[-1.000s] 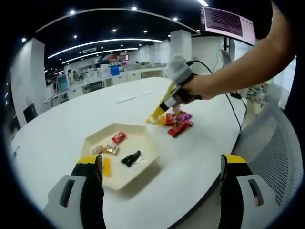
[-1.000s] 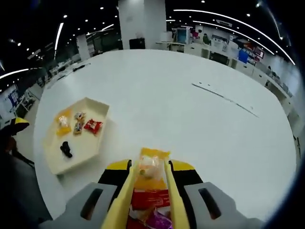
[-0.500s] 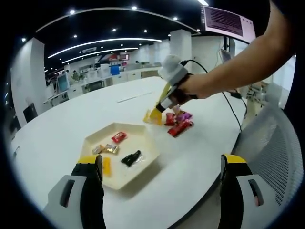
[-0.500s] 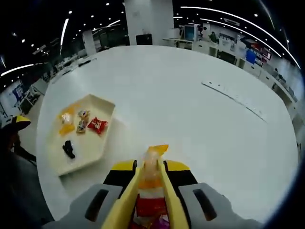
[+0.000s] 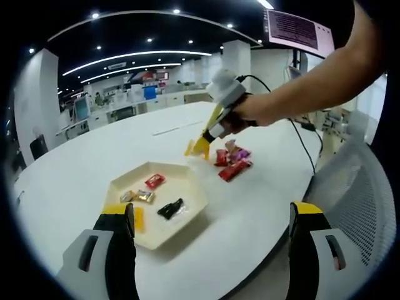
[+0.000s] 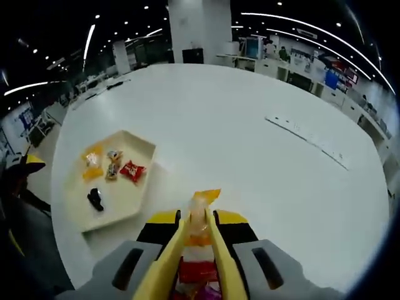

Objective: Place the target food into the container with the food tongs after gripping and lifting it, then release it inside without dropping or visibly crushing the food.

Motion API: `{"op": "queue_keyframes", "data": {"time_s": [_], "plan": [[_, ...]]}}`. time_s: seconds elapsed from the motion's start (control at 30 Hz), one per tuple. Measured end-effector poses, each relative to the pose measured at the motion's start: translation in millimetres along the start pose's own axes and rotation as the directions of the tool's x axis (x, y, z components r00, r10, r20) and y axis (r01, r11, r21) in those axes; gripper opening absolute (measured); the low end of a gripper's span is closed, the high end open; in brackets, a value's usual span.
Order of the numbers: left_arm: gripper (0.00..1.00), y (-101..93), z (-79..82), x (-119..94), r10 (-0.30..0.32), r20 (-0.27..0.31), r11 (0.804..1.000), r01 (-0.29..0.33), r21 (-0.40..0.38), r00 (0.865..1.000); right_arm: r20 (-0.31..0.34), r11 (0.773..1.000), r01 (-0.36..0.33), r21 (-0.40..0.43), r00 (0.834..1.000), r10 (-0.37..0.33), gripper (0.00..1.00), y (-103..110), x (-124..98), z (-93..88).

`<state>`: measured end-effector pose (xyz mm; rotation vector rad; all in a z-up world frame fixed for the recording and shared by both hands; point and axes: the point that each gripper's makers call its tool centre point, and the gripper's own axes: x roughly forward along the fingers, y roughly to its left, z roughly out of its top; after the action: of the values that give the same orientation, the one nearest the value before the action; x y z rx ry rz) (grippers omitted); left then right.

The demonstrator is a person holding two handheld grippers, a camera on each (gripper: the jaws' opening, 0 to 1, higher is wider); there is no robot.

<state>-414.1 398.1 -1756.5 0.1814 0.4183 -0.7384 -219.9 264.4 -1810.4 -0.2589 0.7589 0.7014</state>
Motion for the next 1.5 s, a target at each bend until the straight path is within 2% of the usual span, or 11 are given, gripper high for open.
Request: {"op": "queue_keyframes", "data": {"time_s": [0.4, 0.83, 1.07, 1.5], "plan": [[0.99, 0.0, -0.8, 0, 0.001, -0.006, 1.000, -0.001, 0.004, 1.000, 0.003, 0.999, -0.005, -0.033, 1.000, 0.005, 0.19, -8, -16, 17.6], [0.99, -0.1, 0.4, 0, 0.004, 0.000, 1.000, -0.004, 0.007, 1.000, 0.044, 0.998, -0.013, -0.061, 0.999, 0.016, 0.20, 1, -27, 43.9], [0.99, -0.2, 0.5, 0, 0.003, 0.002, 1.000, -0.003, 0.007, 1.000, 0.064, 0.996, -0.039, -0.084, 0.997, 0.044, 0.20, 19, -29, 59.6], [0.99, -3.7, 4.0, -1, -0.011, 0.018, 1.000, 0.011, 0.002, 1.000, 0.079, 0.990, -0.082, -0.113, 0.993, 0.092, 0.20, 45, -27, 74.5]]}}
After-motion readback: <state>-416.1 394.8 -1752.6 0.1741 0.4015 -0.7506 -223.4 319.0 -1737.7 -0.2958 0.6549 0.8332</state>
